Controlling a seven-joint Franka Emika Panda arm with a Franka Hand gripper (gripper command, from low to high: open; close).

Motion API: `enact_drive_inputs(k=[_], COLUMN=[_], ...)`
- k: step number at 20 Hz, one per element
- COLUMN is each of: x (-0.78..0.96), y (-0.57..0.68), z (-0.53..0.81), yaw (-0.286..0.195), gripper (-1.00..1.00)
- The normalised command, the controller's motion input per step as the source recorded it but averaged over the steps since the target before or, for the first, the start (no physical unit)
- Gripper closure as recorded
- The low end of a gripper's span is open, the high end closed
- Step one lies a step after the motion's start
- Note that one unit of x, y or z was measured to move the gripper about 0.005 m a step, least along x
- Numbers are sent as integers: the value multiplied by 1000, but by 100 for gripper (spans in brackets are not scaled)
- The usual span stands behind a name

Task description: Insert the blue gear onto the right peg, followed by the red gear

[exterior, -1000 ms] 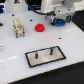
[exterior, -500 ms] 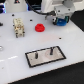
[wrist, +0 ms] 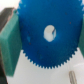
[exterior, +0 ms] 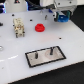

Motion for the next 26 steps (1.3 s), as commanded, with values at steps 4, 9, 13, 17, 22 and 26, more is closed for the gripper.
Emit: enact_drive_inputs(k=[4,9,13,17,22,26], x=[692,768,767,762,761,763], y=[-292,-218,-256,-290,-295,-295], z=[564,522,465,462,443,410], yaw=[0,0,0,0,0,0], gripper=[100,100,100,100,100,100])
